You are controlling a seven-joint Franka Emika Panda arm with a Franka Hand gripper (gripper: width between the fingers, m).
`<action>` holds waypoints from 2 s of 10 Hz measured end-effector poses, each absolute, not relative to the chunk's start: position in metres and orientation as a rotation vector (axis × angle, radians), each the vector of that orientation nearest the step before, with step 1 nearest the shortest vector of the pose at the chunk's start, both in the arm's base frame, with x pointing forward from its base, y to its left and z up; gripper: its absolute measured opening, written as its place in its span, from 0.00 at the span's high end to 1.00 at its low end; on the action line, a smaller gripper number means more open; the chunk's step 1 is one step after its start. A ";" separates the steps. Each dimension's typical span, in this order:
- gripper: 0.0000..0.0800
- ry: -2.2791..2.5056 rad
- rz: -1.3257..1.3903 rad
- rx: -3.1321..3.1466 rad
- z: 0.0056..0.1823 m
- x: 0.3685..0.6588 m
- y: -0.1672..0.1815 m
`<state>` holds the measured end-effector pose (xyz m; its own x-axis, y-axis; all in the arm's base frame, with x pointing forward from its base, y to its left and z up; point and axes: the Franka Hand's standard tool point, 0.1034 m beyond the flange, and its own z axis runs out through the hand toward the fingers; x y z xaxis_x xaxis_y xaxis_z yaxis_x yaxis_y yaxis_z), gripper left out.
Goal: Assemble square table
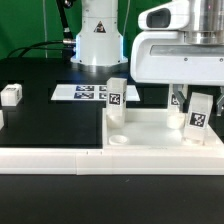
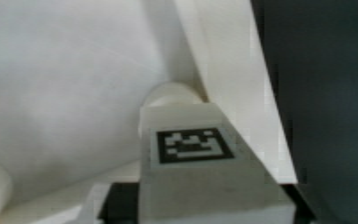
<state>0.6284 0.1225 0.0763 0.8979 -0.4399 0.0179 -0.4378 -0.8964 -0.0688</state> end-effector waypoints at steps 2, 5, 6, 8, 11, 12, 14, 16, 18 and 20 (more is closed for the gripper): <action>0.63 1.180 -0.069 -2.839 0.075 0.625 0.122; 0.63 1.690 0.018 -2.483 0.074 0.625 0.123; 0.63 1.828 0.050 -2.329 0.074 0.629 0.120; 0.63 1.975 0.089 -2.154 0.074 0.629 0.117; 0.63 1.967 0.085 -2.162 0.073 0.629 0.117; 0.44 1.880 0.063 -2.237 0.071 0.629 0.116; 0.21 1.355 -0.013 -2.604 0.067 0.627 0.117; 0.19 1.066 -0.031 -2.763 0.067 0.626 0.119; 0.19 0.815 -0.057 -2.861 0.068 0.627 0.117; 0.19 0.238 -0.140 -3.028 0.079 0.632 0.118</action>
Offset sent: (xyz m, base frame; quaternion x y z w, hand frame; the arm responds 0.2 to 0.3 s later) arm -0.0091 -0.0014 -0.0054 -0.0028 -0.0126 0.3899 0.9208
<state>0.6318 0.1175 0.0790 0.9836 -0.1599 0.0836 -0.1506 -0.9827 -0.1074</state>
